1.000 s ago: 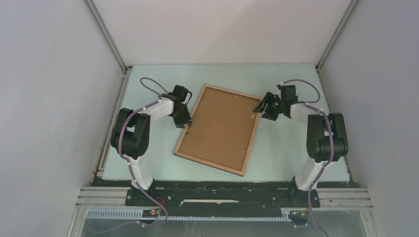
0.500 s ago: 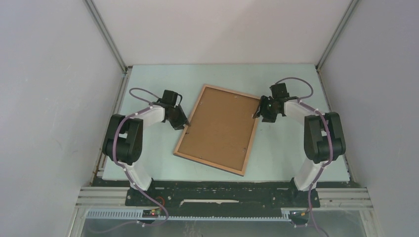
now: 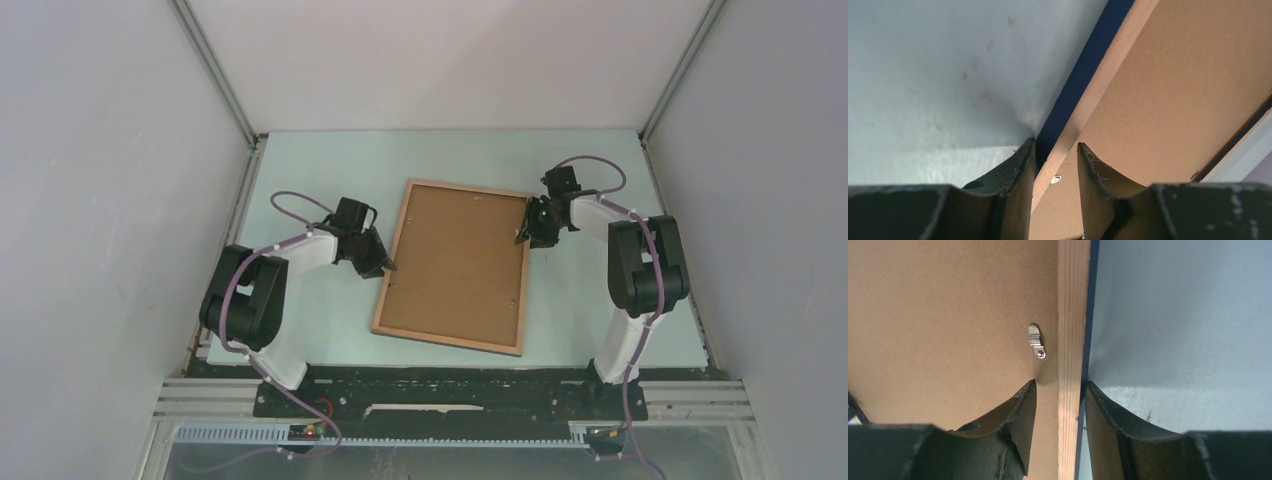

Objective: Put the photo into the frame
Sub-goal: Install the photo frame at the center of the board.

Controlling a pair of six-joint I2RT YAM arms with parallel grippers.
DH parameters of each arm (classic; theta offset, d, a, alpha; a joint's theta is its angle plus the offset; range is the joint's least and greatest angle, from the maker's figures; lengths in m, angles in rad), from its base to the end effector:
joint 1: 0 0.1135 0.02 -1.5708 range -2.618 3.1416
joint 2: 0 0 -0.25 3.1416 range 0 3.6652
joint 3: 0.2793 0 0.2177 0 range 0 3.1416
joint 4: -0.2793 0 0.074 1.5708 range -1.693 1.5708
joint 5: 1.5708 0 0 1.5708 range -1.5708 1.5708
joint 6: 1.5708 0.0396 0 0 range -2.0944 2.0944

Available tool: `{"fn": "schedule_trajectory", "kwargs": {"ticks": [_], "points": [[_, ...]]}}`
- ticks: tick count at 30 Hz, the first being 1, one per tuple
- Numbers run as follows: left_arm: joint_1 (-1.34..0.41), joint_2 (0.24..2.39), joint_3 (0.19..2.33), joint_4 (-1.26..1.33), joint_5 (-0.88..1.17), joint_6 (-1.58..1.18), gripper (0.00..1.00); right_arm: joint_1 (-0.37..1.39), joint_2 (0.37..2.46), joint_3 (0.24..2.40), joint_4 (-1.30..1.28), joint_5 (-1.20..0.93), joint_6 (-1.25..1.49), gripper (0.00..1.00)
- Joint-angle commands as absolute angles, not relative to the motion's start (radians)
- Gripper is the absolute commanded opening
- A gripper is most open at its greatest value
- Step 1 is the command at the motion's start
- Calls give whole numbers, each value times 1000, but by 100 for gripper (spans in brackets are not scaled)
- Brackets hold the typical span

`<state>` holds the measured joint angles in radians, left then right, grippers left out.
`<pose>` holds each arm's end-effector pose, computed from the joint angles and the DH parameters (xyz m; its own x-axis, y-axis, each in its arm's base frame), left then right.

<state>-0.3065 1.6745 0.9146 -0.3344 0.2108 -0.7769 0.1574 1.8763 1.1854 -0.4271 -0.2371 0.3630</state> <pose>0.2746 -0.0956 0.1613 -0.8751 -0.4421 -0.1967 -0.3183 0.8321 -0.4542 0.3382 0.0631 0.1637 -0.9204 0.2034 -0.3340 0.0781 0.9324 0.3528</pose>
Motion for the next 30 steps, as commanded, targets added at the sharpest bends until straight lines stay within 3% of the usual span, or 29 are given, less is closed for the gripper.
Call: {"fn": "schedule_trajectory", "kwargs": {"ticks": [1,3,8,11,17,30], "points": [[-391,1594,833,-316,314,-850,5,181,1875,1214,-422,-309,351,47],[-392,1573,831,-328,279,-840,13,176,1879,1213,-422,-315,353,46],[-380,1624,992,-471,145,-741,51,146,1888,1200,-400,-368,362,44],[-376,1720,1176,-588,51,-665,63,131,1892,1192,-389,-393,364,44],[-376,1895,1432,-675,-41,-633,68,127,1893,1192,-384,-404,362,44],[-364,2042,1565,-685,-54,-650,65,127,1888,1188,-379,-411,359,44]]}}
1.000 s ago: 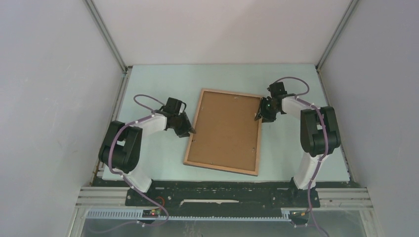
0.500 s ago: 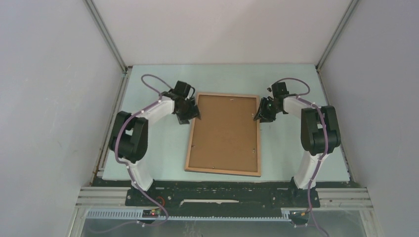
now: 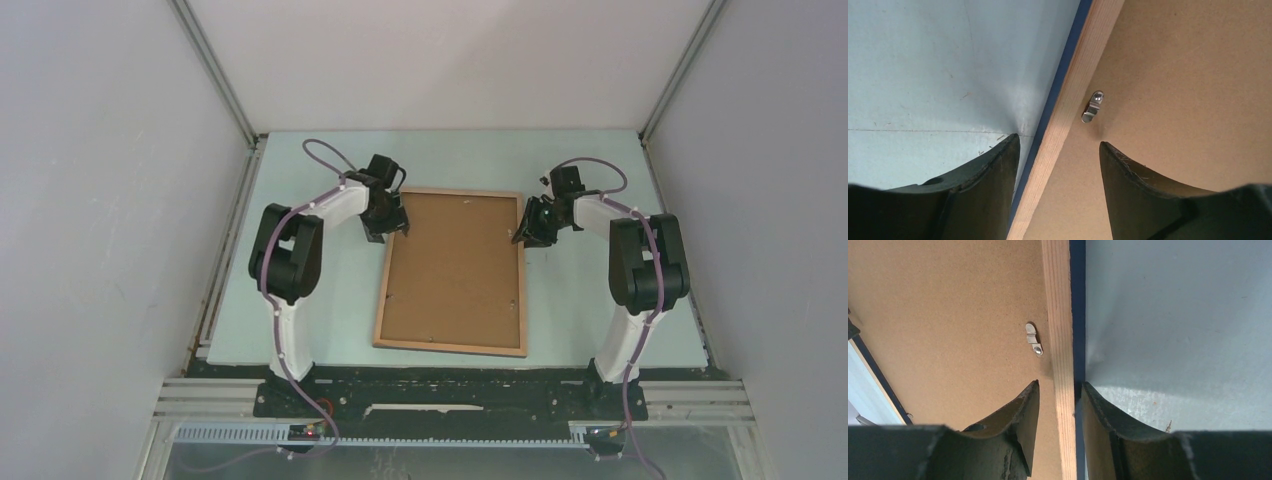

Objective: Put the photo into the frame
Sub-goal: Install the photo frame at the center of the board.

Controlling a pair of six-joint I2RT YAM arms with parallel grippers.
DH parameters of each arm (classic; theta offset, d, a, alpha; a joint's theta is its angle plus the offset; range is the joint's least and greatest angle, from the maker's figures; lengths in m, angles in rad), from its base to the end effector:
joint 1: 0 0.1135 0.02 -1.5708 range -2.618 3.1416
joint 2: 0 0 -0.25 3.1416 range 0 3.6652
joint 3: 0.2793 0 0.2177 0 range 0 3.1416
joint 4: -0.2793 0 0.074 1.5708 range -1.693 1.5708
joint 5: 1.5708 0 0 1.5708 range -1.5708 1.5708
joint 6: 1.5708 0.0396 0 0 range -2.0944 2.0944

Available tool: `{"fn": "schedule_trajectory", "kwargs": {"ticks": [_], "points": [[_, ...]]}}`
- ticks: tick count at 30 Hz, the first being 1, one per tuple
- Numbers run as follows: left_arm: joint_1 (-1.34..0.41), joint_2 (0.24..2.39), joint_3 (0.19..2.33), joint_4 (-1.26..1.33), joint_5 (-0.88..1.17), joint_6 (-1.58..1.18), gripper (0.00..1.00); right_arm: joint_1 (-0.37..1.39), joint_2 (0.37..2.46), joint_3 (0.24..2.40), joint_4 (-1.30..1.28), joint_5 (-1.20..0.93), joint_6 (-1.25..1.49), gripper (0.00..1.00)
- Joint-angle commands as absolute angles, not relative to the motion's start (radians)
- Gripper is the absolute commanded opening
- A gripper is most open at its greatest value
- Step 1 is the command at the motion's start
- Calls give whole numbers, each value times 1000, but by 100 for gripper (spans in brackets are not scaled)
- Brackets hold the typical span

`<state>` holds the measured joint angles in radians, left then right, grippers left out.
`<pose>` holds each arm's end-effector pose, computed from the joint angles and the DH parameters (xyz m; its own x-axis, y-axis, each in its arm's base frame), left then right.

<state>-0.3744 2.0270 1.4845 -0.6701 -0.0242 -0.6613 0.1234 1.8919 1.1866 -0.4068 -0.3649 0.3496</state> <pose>0.3542 -0.1381 0.1749 -0.9076 -0.3030 -0.2906 -0.2530 0.9471 -0.1974 0.3419 0.0566 0.1612 -0.9291 0.2072 -0.3064 0.0494 0.8905 0.4523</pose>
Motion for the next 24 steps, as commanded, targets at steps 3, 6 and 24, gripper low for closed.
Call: {"fn": "schedule_trajectory", "kwargs": {"ticks": [3,6,24], "points": [[-348,2057,1563,-682,-33,-668,59,127,1889,1189,-377,-414,359,44],[-341,2063,1556,-675,-36,-674,57,127,1888,1188,-377,-414,358,44],[-336,2112,1568,-669,-51,-725,60,134,1885,1188,-376,-414,354,44]]}}
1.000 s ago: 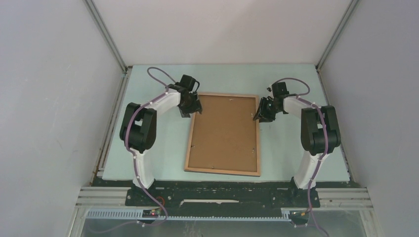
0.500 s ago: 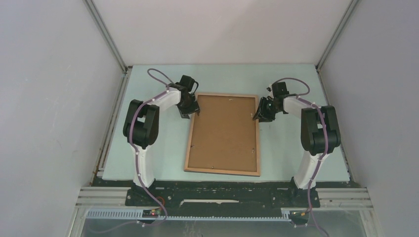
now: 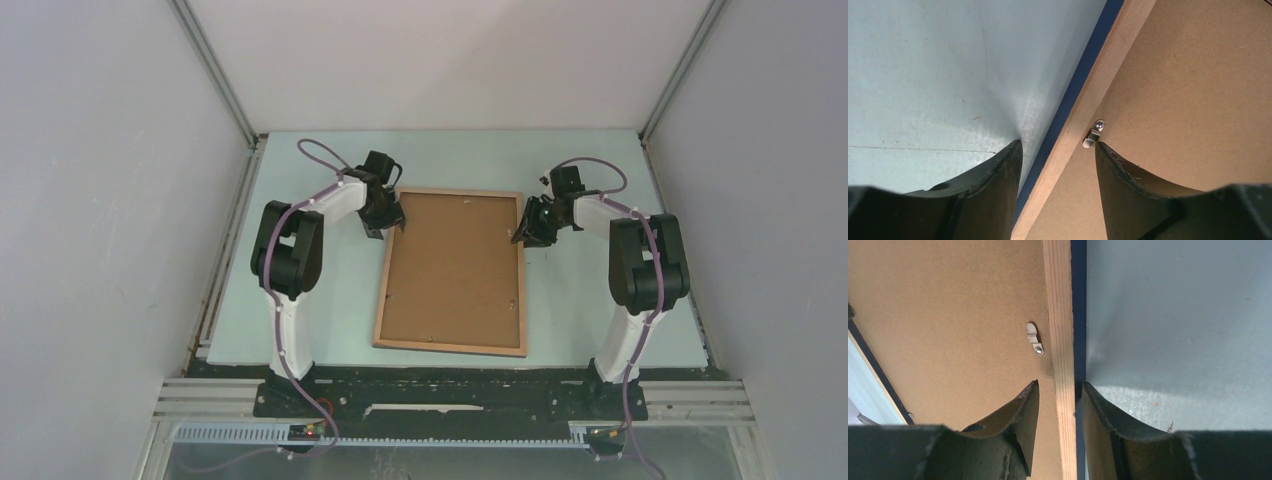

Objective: Put the photo into the frame
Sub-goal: Install the photo frame at the center of the board.

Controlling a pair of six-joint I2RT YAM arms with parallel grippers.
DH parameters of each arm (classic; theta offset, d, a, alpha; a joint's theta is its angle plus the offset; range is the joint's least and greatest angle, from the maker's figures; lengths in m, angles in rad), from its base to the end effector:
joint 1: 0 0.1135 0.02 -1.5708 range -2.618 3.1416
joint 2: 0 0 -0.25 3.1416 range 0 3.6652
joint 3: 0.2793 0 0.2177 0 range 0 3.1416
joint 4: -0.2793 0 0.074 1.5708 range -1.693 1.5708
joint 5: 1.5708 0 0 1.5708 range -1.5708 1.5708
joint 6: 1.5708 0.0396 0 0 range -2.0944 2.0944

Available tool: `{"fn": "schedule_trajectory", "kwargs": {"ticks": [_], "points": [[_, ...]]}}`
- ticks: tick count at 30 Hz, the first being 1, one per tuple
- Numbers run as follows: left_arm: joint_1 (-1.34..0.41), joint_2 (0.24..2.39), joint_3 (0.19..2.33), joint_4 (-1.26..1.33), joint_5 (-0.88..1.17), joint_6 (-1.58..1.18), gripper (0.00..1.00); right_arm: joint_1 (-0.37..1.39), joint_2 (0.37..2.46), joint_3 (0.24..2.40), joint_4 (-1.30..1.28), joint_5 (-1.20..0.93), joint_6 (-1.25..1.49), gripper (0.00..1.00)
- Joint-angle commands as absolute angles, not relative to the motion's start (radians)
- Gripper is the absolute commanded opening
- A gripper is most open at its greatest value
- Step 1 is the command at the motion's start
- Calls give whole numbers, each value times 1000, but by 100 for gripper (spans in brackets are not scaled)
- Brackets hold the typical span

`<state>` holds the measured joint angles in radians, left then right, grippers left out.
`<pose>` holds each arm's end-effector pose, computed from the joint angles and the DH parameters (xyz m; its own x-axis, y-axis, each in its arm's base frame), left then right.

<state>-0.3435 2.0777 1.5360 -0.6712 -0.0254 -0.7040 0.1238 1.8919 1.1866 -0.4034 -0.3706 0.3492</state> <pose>0.3689 -0.1309 0.1692 -0.8848 -0.3707 -0.2824 -0.3206 0.9240 -0.2086 0.3422 0.0570 0.1615 -0.9289 0.2058 -0.3080 0.0452 0.8882 0.4572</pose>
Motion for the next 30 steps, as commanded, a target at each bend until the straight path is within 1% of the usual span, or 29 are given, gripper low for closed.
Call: {"fn": "schedule_trajectory", "kwargs": {"ticks": [1,7,14,18,23,27,30], "points": [[-337,2111,1567,-669,-53,-727,58,133,1886,1188,-376,-414,353,44],[-330,2114,1569,-672,-64,-743,54,141,1881,1188,-374,-409,349,44],[-319,2107,1558,-662,-76,-770,45,140,1882,1190,-374,-410,350,44],[-305,2091,1512,-599,-32,-807,42,140,1882,1188,-374,-412,348,44],[-281,2067,1432,-512,-8,-865,33,140,1882,1189,-373,-415,348,44],[-264,2029,1369,-433,15,-904,28,141,1882,1189,-373,-414,348,44],[-255,2023,1351,-407,20,-918,26,141,1882,1188,-373,-415,347,44]]}}
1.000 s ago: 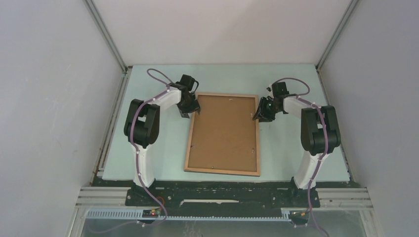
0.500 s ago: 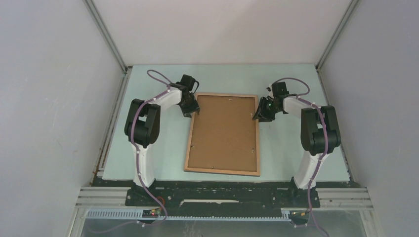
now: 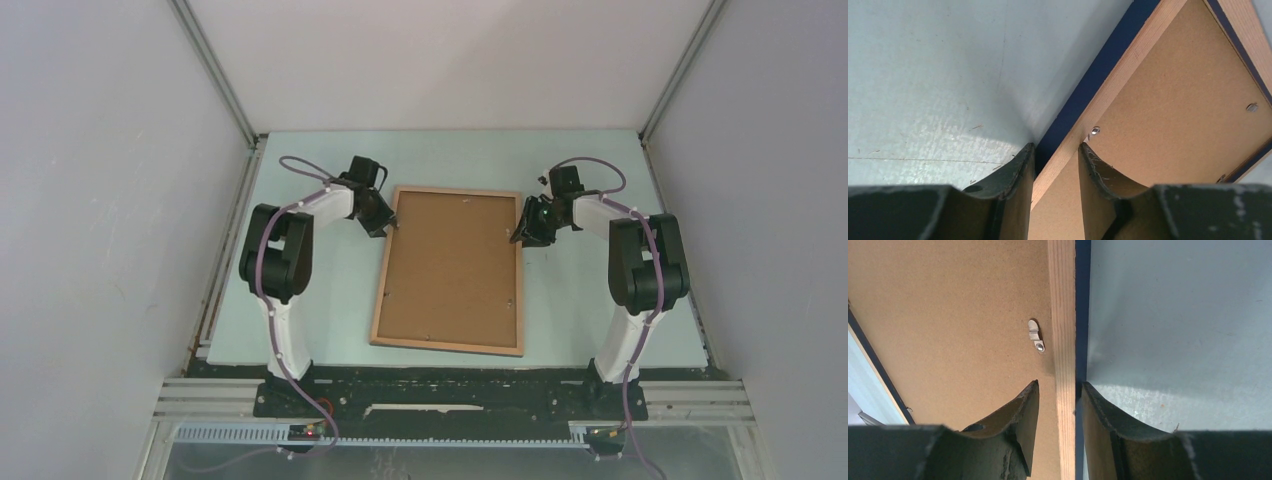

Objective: Put the photo into the frame
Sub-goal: Install the photo frame at the center of the board.

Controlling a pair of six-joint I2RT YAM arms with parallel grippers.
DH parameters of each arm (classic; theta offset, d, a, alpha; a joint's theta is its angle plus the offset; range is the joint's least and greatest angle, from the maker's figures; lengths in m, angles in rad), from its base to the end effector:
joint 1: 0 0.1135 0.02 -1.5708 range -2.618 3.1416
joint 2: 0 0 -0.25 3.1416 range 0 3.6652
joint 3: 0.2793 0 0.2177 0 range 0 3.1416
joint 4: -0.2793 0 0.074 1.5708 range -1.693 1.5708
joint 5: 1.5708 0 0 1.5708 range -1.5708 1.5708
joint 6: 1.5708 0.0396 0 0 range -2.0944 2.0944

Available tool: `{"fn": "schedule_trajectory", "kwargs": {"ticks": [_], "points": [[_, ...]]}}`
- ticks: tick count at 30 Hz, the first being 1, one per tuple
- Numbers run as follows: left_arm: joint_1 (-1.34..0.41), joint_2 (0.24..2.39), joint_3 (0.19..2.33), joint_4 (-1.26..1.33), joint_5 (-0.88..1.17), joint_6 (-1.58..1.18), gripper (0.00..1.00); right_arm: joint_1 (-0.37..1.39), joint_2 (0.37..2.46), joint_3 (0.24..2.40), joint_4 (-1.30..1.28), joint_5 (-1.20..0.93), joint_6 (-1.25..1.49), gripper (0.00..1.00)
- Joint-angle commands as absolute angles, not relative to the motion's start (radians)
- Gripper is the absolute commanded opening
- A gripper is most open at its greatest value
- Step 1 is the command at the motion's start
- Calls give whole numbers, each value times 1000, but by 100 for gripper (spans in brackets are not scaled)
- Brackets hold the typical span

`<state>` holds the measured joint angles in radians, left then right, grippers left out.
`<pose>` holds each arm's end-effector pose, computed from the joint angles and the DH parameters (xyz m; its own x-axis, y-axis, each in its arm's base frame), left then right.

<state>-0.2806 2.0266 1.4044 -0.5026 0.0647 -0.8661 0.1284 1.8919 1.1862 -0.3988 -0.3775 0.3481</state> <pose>0.3683 -0.1088 0.1624 -0.7925 -0.5627 -0.2350 -0.4640 0.8065 -0.3664 0.3422 0.0589 0.1617 -0.9294 0.1997 -0.3103 0.0358 0.8857 0.4629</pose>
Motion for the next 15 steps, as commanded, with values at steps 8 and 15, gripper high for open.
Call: {"fn": "schedule_trajectory", "kwargs": {"ticks": [8,15], "points": [[-251,1969,1297,-382,-28,-880,25,141,1882,1188,-373,-413,349,44],[-262,1947,1300,-417,-64,-783,42,141,1882,1189,-371,-416,347,44]]}}
